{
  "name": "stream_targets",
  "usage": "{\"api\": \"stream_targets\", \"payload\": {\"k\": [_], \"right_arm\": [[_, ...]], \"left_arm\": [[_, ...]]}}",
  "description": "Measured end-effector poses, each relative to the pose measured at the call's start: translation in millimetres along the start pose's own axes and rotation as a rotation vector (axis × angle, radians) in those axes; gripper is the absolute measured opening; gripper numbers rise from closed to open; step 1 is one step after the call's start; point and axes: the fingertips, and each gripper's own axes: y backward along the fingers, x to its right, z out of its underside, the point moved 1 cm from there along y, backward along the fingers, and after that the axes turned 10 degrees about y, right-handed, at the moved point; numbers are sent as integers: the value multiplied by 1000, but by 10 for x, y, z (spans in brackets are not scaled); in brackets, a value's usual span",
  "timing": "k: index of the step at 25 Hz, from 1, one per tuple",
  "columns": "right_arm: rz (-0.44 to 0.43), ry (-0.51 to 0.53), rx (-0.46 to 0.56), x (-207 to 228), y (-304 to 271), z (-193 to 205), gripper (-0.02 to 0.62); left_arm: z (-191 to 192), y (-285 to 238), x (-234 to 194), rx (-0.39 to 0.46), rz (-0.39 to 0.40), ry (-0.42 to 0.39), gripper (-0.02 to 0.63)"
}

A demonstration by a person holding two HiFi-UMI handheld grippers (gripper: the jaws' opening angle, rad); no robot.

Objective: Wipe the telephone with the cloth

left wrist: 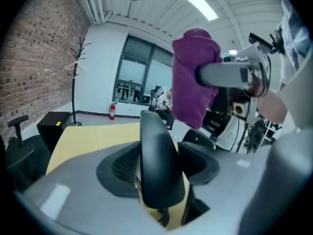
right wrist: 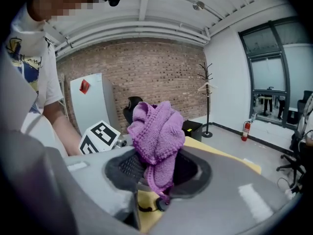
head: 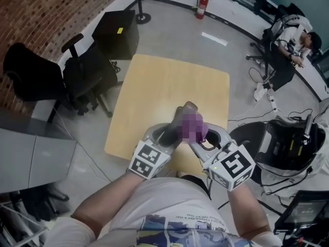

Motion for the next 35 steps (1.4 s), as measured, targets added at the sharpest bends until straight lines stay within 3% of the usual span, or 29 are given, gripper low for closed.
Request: {"api": "stream_targets", "payload": {"k": [5, 11, 26, 35], "right_arm": [[-87, 28, 18, -360, -267, -191, 121], [-96, 48, -17, -456, -420, -99, 121], [174, 63, -29, 282, -274, -101, 121], [266, 49, -33, 578, -110, -76, 121]], "left_arm": [[-2, 79, 105, -12, 61, -24, 252], [-42, 209, 152, 7, 114, -33, 252], [33, 480, 110, 64, 219, 14, 250], [32, 527, 180, 76, 248, 37, 250]]}}
